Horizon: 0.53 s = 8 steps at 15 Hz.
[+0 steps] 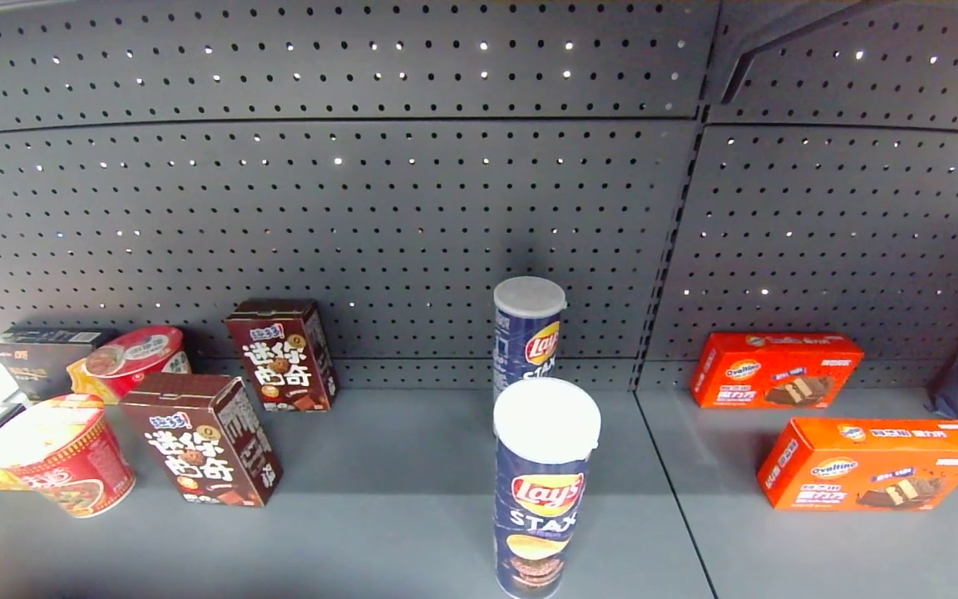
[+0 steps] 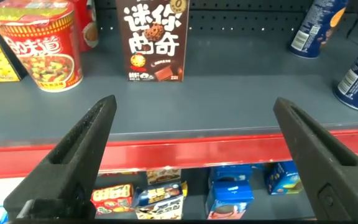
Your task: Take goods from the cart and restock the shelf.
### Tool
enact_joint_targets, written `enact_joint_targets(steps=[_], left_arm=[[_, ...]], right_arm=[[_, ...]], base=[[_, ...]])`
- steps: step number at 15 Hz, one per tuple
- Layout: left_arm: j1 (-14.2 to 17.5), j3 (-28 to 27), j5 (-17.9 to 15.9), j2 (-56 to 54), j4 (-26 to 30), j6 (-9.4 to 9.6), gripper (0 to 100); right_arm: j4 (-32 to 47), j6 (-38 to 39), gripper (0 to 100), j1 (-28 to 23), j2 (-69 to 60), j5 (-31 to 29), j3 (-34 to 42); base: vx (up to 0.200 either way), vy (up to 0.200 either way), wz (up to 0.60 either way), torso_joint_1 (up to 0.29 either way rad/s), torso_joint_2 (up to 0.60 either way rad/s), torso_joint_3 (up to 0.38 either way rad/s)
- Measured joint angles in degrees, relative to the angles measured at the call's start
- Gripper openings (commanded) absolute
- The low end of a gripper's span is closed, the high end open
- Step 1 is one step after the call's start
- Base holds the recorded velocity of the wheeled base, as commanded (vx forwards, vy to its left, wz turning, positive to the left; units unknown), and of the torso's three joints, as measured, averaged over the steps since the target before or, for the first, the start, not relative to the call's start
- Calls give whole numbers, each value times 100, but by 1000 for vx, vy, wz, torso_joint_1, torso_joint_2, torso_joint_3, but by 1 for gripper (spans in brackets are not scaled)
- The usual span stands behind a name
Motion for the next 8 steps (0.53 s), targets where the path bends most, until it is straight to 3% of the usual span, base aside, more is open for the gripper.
enact_joint_targets(steps=[2,5,6,7,8], left_arm=[[0,0,2,0,-4,-89,100],[0,-5,5,0,-50,-895,100],[0,-10,11,0,-83,-1269,100],[0,-10,17,-2,-116,-1792,100],[0,-10,28,0,-140,-2567,100]], right_arm=[[2,0,100,2,0,-2,0],[0,5,100,2,0,6,0],[2,2,100,2,0,6,0],[0,0,100,2,0,6,0],[-5,-1,100,0,0,9,0]], base=[[0,0,0,0,0,0],[0,0,0,0,0,0],[0,0,0,0,0,0],[0,0,0,0,0,0],[0,0,0,0,0,0]])
